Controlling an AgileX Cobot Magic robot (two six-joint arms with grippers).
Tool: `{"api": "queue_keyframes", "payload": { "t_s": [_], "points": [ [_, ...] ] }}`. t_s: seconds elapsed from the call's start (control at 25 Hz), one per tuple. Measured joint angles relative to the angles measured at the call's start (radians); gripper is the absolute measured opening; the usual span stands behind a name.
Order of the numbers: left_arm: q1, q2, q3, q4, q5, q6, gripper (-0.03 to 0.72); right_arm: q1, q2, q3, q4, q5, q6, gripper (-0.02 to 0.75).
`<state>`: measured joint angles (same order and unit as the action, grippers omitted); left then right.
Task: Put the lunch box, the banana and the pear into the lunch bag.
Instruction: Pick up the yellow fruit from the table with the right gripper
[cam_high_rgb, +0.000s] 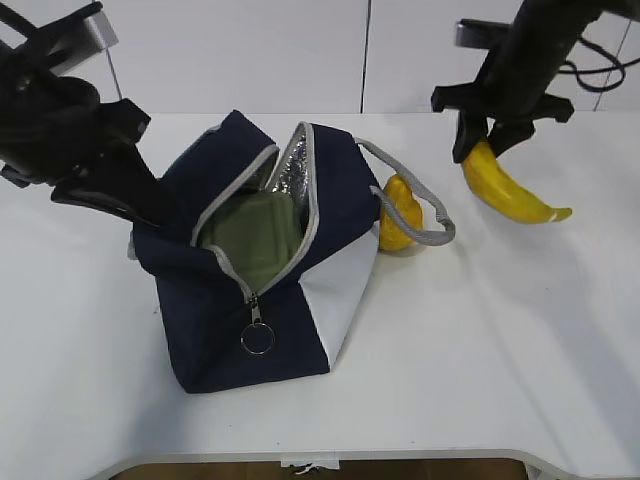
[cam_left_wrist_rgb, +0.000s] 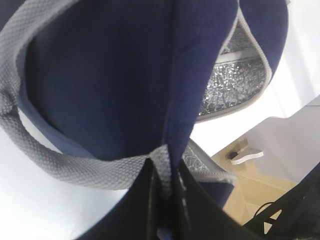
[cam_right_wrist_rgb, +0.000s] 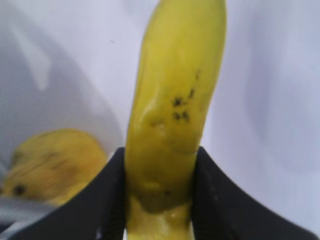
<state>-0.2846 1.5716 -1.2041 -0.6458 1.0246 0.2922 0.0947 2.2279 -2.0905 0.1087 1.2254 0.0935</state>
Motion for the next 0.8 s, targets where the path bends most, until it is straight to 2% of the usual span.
{"api": "queue_keyframes", "payload": {
  "t_s": [0.2, 0.28, 0.32, 0.4, 0.48, 0.56, 0.8],
  "points": [
    [0.0, 0.0, 0.0, 0.0, 0.0, 0.0, 0.015, 0.0, -0.146, -0.002, 0.155, 0.005, -0.042, 0.258],
    [0.0, 0.0, 0.0, 0.0, 0.0, -0.01, 0.015, 0.0, -0.216, -0.004, 0.349, 0.016, -0.084, 0.258],
    [0.0, 0.0, 0.0, 0.0, 0.0, -0.014, 0.015, 0.0, -0.223, -0.005, 0.38, 0.018, -0.094, 0.258],
    [0.0, 0.0, 0.0, 0.0, -0.002, -0.02, 0.015, 0.014, -0.254, -0.009, 0.605, 0.023, -0.181, 0.258],
    [0.0, 0.0, 0.0, -0.009, -0.007, -0.022, 0.015, 0.039, -0.261, -0.009, 0.703, 0.023, -0.222, 0.258],
    [0.0, 0.0, 0.0, -0.019, -0.013, -0.024, 0.015, 0.083, -0.261, -0.009, 0.745, 0.023, -0.258, 0.259],
    [0.0, 0.0, 0.0, -0.034, -0.033, -0.026, 0.015, 0.206, -0.214, -0.009, 0.769, 0.023, -0.342, 0.258]
  ]
}}
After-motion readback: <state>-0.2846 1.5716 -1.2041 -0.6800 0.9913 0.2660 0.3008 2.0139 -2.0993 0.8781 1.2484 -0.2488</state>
